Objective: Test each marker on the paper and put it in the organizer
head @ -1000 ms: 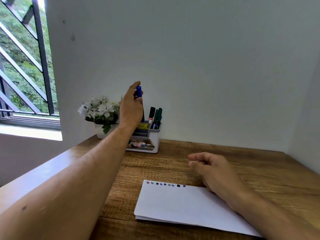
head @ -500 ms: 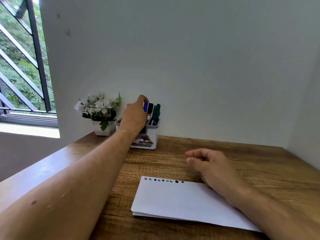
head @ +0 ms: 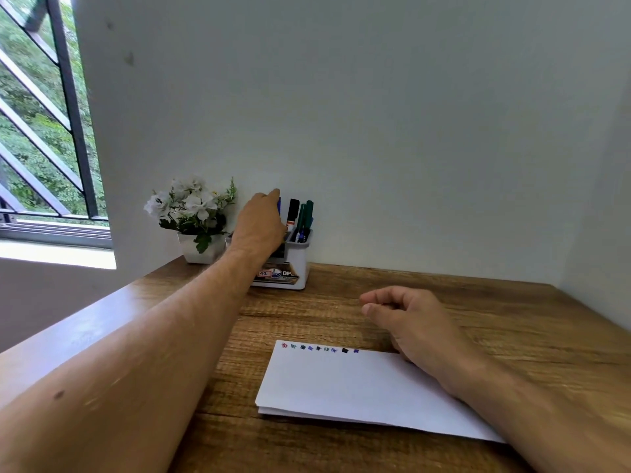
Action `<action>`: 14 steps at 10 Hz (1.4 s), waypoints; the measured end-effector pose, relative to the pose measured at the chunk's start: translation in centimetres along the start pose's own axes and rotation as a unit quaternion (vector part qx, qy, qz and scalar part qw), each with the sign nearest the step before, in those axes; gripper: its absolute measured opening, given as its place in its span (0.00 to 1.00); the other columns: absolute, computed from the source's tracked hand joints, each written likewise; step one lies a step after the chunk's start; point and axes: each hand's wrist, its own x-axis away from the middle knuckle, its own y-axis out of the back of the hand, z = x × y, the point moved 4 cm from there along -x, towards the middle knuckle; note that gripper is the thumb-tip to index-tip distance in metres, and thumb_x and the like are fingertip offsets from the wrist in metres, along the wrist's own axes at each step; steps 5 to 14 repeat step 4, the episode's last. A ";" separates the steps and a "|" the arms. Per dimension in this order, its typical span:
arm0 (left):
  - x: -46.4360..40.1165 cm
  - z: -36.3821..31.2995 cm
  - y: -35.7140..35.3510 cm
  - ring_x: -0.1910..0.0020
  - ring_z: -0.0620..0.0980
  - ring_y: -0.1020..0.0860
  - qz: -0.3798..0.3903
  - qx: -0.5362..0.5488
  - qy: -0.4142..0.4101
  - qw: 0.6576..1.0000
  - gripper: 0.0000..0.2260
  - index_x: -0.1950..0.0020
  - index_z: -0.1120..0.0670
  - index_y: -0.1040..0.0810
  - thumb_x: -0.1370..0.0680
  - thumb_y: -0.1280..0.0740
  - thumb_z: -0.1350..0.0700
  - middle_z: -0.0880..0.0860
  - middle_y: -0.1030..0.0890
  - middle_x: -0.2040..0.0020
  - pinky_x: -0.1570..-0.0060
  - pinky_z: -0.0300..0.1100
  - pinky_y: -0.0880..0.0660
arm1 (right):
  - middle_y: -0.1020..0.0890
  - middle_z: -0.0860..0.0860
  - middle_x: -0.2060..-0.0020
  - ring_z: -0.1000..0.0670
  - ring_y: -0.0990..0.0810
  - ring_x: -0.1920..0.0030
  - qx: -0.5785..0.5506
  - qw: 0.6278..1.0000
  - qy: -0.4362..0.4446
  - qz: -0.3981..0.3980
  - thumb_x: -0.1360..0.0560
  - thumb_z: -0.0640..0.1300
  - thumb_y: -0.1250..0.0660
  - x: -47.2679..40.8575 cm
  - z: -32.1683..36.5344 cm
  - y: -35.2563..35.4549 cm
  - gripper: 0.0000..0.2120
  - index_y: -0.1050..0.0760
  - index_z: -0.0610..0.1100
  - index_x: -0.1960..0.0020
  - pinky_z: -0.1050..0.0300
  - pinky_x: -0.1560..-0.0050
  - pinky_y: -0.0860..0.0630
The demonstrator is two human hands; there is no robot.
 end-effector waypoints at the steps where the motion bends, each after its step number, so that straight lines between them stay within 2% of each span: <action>1: 0.1 -0.2 0.2 0.40 0.59 0.24 -0.006 -0.002 0.004 1.000 0.22 0.28 0.59 0.31 0.23 0.35 0.64 0.61 0.24 0.37 0.41 0.49 0.26 | 0.26 0.61 0.80 0.63 0.30 0.81 -0.008 1.000 -0.004 -0.004 0.22 0.45 0.29 -0.2 -0.1 0.1 0.02 0.17 0.50 0.51 0.71 0.78 0.37; 3: 0.9 -0.6 1.3 0.43 0.59 0.22 -0.001 -0.012 0.008 1.000 0.19 0.33 0.60 0.29 0.24 0.35 0.64 0.61 0.23 0.41 0.46 0.48 0.25 | 0.19 0.53 0.69 0.60 0.27 0.79 -0.016 0.999 0.012 -0.045 0.22 0.44 0.30 -0.2 1.0 1.4 0.04 0.17 0.50 0.53 0.66 0.76 0.31; 4: 2.5 -1.4 2.4 0.40 0.57 0.24 -0.037 -0.017 -0.016 0.999 0.22 0.30 0.61 0.32 0.25 0.35 0.63 0.61 0.24 0.38 0.40 0.48 0.26 | 0.18 0.56 0.62 0.63 0.23 0.70 0.083 0.993 0.053 -0.069 0.22 0.46 0.31 -0.1 1.9 2.1 0.04 0.17 0.51 0.51 0.70 0.69 0.30; 14: 2.5 -1.4 2.4 0.40 0.57 0.24 -0.037 -0.017 -0.016 0.999 0.22 0.30 0.61 0.32 0.25 0.35 0.63 0.61 0.24 0.38 0.40 0.48 0.26 | 0.18 0.56 0.62 0.63 0.23 0.70 0.083 0.993 0.053 -0.069 0.22 0.46 0.31 -0.1 1.9 2.1 0.04 0.17 0.51 0.51 0.70 0.69 0.30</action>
